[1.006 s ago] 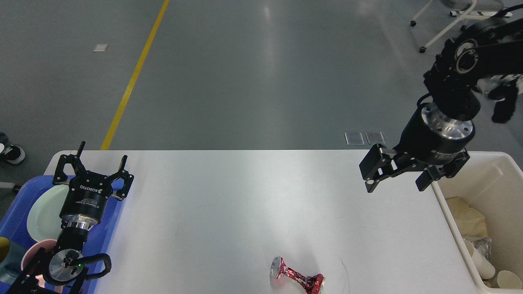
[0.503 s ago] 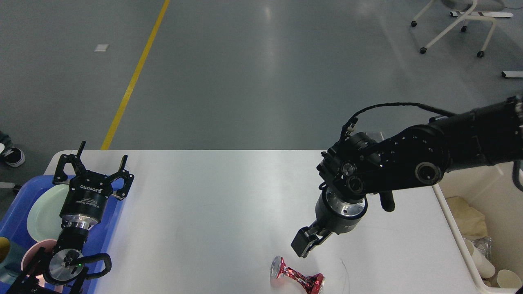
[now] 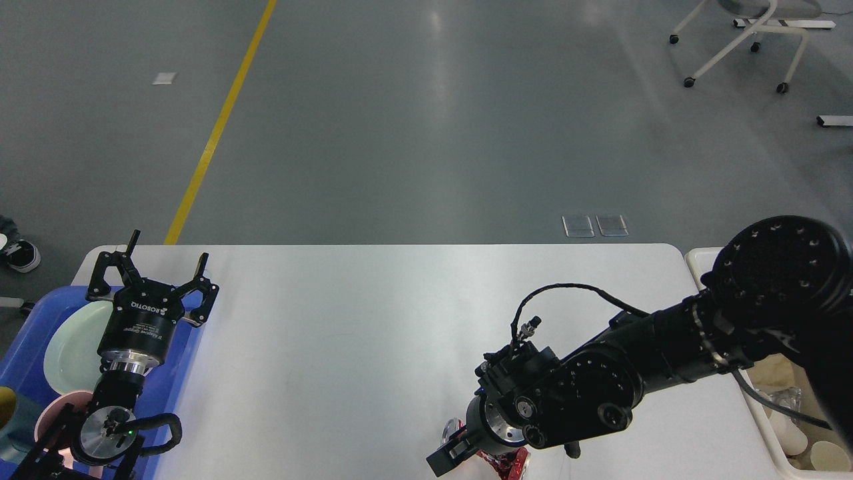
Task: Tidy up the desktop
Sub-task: 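Grasp the red crushed can with the right gripper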
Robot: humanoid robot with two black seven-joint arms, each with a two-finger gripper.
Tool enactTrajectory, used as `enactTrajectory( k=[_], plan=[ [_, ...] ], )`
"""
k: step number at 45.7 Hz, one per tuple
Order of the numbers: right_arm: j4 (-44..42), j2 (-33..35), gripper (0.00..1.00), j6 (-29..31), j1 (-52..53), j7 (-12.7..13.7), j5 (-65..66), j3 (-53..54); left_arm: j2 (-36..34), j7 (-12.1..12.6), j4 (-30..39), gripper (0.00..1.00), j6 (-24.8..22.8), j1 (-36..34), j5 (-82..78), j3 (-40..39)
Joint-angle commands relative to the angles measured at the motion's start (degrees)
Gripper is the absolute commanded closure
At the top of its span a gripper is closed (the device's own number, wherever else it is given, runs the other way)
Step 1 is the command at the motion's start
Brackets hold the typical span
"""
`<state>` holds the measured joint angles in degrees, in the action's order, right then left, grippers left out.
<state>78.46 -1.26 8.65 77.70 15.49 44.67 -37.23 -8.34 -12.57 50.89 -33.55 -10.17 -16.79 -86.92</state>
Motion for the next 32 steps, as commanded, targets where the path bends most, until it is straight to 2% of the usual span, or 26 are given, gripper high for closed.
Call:
enactTrajectory(
  k=[1, 17, 29, 32],
  plan=[
    [-3.31, -1.9, 0.0, -1.09, -4.31, 0.07, 3.23, -0.91, -0.01, 0.0, 0.0, 0.04, 0.07, -0.02, 0.0, 0.0],
    [-7.18, -2.69, 0.07, -1.0, -6.16, -0.02, 4.11, -2.58, -0.01, 0.0, 0.0, 0.04, 0.07, -0.02, 0.0, 0.0],
    [-7.18, -2.87, 0.38, -1.0, -6.33, -0.02, 4.29, -4.69, -0.01, 0.0, 0.0, 0.04, -0.02, -0.02, 0.0, 0.0],
    [-7.18, -2.87, 0.48, -1.0, -6.42, -0.02, 4.37, -4.69, -0.01, 0.0, 0.0, 0.04, -0.02, -0.02, 0.0, 0.0]
  ],
)
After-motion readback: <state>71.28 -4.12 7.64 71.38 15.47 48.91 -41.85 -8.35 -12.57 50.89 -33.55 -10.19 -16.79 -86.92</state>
